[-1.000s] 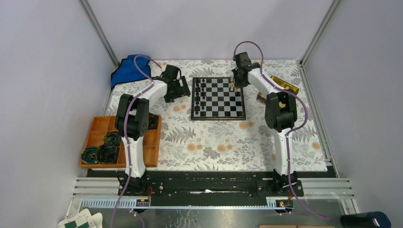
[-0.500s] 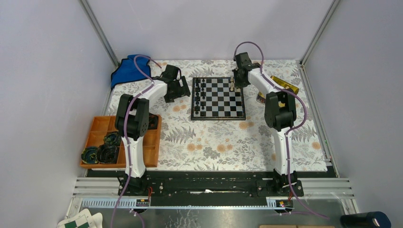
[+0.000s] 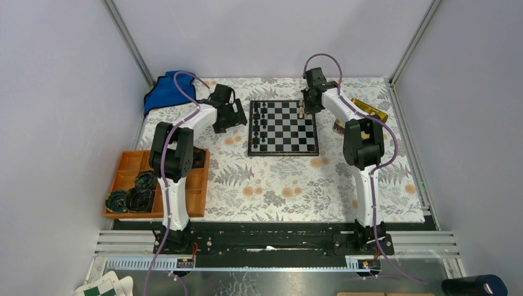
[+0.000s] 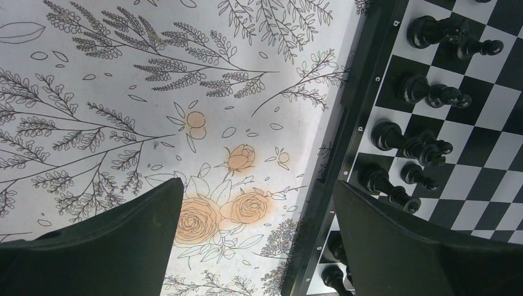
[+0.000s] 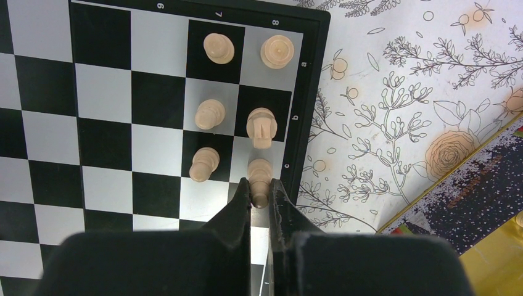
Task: Set up the chess pieces on the board
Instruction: Place the chess piece on the chessboard.
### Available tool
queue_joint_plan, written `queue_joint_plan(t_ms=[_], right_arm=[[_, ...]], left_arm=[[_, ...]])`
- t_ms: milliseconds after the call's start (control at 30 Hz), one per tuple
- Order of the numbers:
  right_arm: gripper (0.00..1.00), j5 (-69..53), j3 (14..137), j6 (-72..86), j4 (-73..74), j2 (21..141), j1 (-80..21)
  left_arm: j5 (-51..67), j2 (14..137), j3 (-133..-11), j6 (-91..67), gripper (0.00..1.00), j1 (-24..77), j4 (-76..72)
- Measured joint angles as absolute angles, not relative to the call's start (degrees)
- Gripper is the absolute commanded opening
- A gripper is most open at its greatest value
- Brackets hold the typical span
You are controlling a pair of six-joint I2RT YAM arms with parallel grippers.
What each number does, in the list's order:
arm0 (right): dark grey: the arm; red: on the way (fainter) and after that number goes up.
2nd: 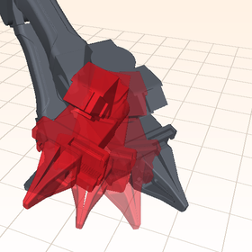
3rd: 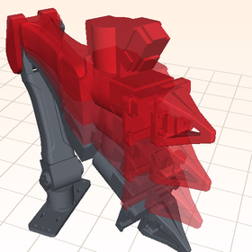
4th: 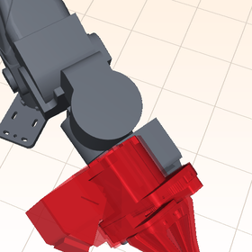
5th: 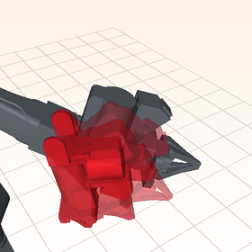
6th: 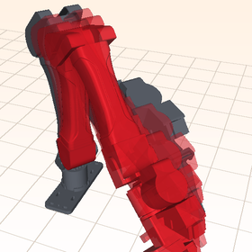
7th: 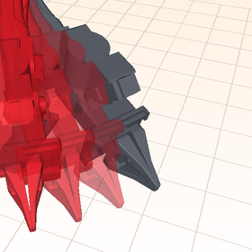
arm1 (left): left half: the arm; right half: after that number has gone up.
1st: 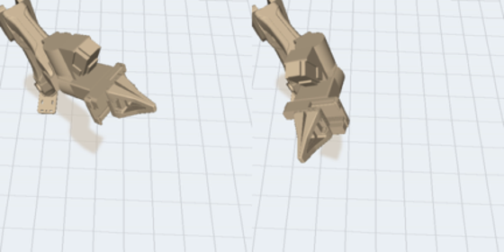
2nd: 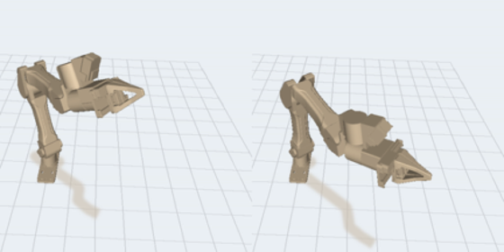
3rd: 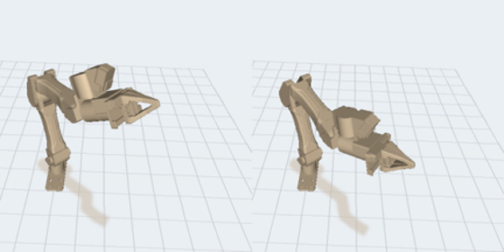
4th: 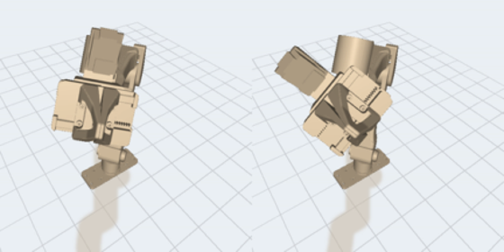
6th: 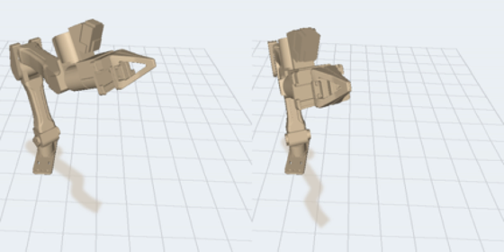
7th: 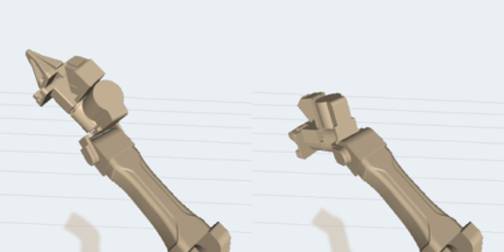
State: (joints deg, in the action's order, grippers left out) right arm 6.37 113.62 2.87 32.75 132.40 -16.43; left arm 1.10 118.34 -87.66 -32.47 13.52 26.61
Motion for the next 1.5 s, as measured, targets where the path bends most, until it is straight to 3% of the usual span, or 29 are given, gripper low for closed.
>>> queue_joint_plan(t_ms=[400, 500, 600, 700, 1267, 1500], right_arm=[[0.02, 6.3, 115.4, 2.9, 33.6, 133.4, -16.3], [0.08, 6.3, 115.6, 2.9, 33.8, 133.5, -16.3], [0.24, 6.2, 115.7, 2.9, 33.8, 133.6, -16.3], [0.32, 5.9, 115.7, 3.0, 33.7, 133.6, -16.3], [0.39, 5.0, 115.7, 2.9, 33.5, 133.6, -16.2], [0.50, 6.2, 112.6, 3.4, 32.9, 127.4, -15.7]], left_arm=[[1.1, 118.5, -87.7, -32.5, 0.99, 13.5, 26.6], [1.1, 118.7, -87.7, -32.5, 0.99, 13.5, 26.6], [1.1, 118.9, -87.7, -32.5, 0.99, 13.5, 26.6], [1.1, 119.0, -87.7, -32.5, 0.99, 13.5, 26.6], [1.1, 119.1, -87.7, -32.5, 0.99, 13.5, 26.6], [1.1, 119.1, -87.7, -32.5, 0.99, 13.5, 26.6]])
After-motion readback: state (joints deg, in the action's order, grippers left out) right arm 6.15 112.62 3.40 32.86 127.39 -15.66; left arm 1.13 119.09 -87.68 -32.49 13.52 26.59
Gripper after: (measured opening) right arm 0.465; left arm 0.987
